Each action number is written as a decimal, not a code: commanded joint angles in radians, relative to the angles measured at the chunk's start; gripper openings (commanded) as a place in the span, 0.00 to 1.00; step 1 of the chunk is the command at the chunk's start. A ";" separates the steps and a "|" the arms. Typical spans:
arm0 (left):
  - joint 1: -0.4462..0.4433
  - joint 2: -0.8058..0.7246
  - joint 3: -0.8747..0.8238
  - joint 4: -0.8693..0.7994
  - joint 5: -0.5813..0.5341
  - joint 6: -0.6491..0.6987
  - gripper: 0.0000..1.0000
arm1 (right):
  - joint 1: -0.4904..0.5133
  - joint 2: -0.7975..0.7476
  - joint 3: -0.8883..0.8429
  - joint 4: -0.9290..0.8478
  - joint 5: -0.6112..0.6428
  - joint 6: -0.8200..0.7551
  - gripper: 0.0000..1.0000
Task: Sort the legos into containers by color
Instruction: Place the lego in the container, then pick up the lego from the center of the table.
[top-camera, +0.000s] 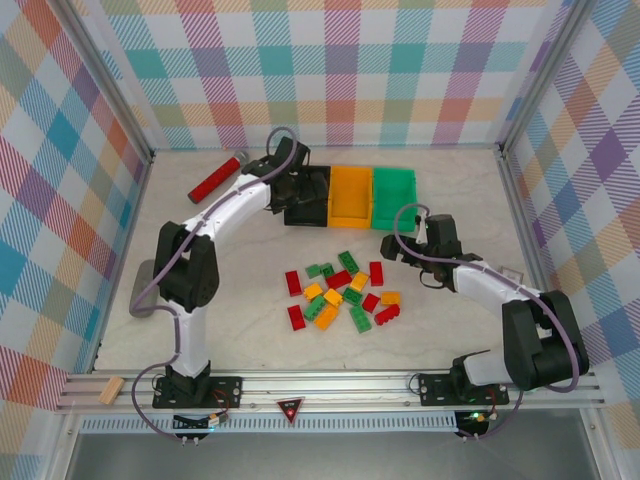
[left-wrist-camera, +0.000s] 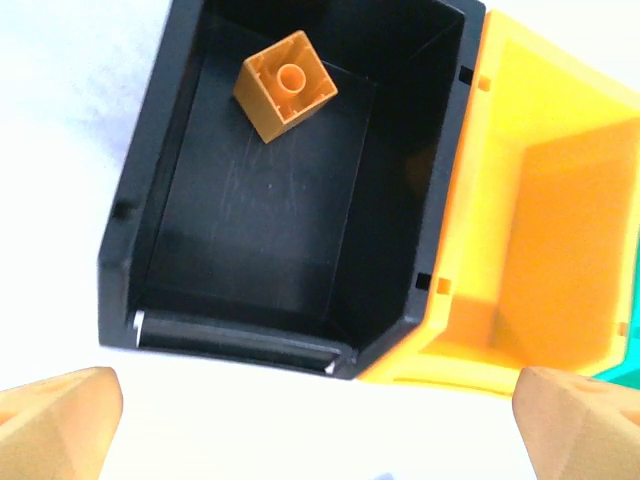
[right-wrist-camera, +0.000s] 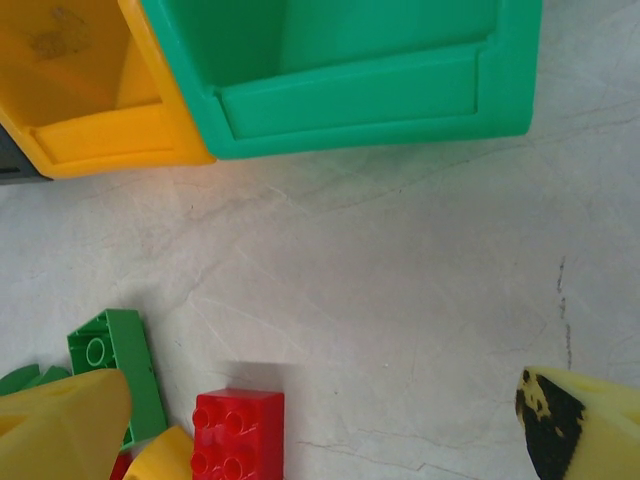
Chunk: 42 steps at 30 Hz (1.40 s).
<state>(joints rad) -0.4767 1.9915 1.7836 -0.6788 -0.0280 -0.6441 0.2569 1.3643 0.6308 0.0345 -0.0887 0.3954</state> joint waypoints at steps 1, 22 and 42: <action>-0.014 -0.088 0.008 -0.103 -0.034 -0.227 1.00 | 0.007 -0.025 0.021 -0.038 0.010 0.001 0.99; 0.052 -0.108 0.015 -0.206 0.130 -0.350 1.00 | 0.119 -0.060 0.067 -0.297 0.000 0.106 0.99; 0.082 -0.384 -0.634 0.262 0.028 -0.091 1.00 | 0.322 -0.211 0.005 -0.531 0.005 0.151 0.93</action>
<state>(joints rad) -0.4026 1.6650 1.1934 -0.4820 0.0227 -0.8558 0.5419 1.1721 0.6651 -0.3981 -0.0891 0.5167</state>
